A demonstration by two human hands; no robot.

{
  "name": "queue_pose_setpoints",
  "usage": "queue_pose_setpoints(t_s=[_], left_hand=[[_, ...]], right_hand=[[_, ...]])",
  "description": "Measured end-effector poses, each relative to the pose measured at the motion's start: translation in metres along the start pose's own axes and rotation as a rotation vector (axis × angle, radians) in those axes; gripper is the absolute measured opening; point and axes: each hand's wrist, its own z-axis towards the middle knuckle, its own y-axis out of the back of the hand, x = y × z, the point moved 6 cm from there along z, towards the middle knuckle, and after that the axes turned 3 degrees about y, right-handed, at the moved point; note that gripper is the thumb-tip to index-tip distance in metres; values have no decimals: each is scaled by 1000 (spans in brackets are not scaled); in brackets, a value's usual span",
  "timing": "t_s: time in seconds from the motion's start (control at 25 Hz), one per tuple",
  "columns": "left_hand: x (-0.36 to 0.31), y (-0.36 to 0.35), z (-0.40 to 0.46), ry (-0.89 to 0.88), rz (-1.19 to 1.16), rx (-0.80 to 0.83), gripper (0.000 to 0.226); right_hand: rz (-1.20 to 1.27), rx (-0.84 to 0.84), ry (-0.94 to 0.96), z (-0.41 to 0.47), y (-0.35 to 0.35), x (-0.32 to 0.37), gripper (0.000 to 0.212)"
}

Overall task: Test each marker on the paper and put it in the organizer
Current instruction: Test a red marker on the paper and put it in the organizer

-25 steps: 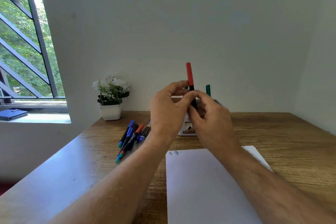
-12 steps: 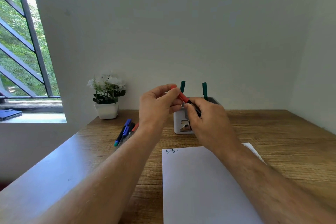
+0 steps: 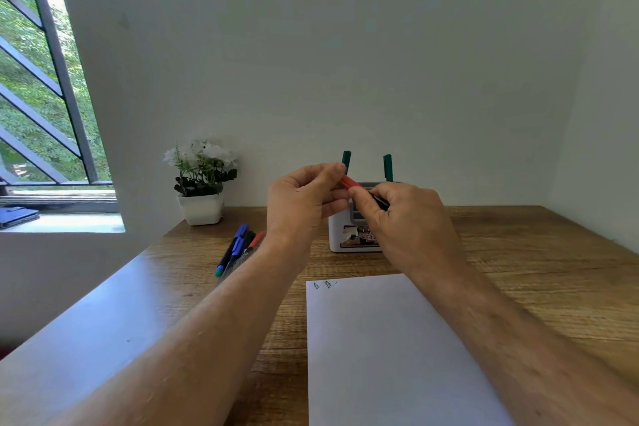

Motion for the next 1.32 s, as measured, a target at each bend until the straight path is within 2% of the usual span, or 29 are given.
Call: queue_pose_setpoints(t_s=[0.2, 0.32, 0.44, 0.56, 0.76, 0.88, 1.04, 1.2, 1.32], left_hand=[[-5, 3, 3, -27, -12, -17, 5], [-9, 11, 6, -56, -7, -92, 3], [-9, 18, 6, -12, -161, -152, 9], [-5, 13, 2, 62, -289, -110, 13], [-6, 2, 1, 73, -307, -21, 15], [-8, 0, 2, 43, -250, 28, 26], [-10, -4, 0, 61, -14, 46, 30], [-9, -5, -1, 151, 57, 99, 23], [-5, -6, 0, 225, 218, 209, 22]], right_hand=[[-27, -4, -26, 0, -1, -1, 41], [-41, -26, -16, -1, -3, -1, 30], [-34, -89, -10, -1, 5, -2, 23], [48, -173, -23, -1, 12, -2, 25], [186, -224, 1, 0, 12, 2, 28], [242, -228, -1, 0, 10, 3, 28], [348, -204, -25, -1, 9, 2, 23], [485, -28, -116, -7, -3, 0, 35], [633, 23, -181, -10, -9, -2, 23]])
